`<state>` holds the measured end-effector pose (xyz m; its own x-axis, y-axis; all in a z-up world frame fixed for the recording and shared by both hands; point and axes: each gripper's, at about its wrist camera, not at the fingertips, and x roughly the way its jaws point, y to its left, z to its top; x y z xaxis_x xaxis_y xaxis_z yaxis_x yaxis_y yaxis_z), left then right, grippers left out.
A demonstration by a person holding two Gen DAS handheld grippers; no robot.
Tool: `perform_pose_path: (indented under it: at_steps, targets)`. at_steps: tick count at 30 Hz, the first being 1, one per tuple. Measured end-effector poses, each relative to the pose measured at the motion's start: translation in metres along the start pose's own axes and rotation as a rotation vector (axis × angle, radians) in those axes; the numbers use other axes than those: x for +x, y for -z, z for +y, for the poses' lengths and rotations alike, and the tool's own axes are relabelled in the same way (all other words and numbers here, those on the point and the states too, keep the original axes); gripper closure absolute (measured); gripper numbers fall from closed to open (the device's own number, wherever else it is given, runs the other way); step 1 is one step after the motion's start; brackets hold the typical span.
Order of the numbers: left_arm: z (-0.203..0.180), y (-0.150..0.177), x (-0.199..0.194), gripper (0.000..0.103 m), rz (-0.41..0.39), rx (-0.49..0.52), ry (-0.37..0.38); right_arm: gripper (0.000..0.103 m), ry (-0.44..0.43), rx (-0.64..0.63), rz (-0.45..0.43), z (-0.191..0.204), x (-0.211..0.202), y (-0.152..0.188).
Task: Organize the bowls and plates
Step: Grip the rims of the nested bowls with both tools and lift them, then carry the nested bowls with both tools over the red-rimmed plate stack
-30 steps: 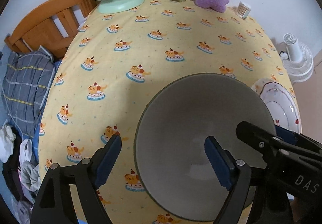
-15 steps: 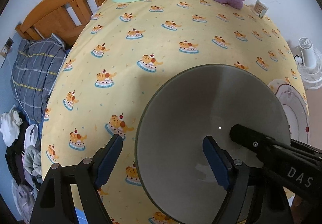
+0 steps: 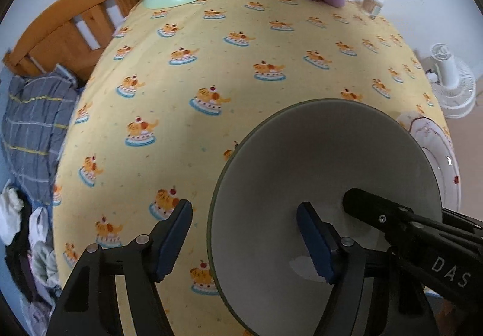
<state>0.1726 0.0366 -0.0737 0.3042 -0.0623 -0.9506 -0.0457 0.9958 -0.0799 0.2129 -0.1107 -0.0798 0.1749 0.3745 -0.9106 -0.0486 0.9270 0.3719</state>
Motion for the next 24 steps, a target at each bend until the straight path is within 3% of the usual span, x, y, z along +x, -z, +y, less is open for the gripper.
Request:
perform_pose_path:
  at_steps: [12, 17, 24]
  targets:
    - [0.019, 0.000, 0.011, 0.029, -0.004, 0.010, 0.220, 0.063, 0.112, 0.047, -0.039, 0.014, 0.004, 0.004]
    - [0.011, 0.001, 0.005, 0.056, -0.016, 0.054, 0.279, 0.060, 0.148, 0.026, -0.053, 0.020, 0.007, 0.005]
    - [0.010, 0.000, 0.005, 0.057, 0.004, 0.066, 0.282, 0.060, 0.155, 0.032, -0.054, 0.021, 0.005, 0.006]
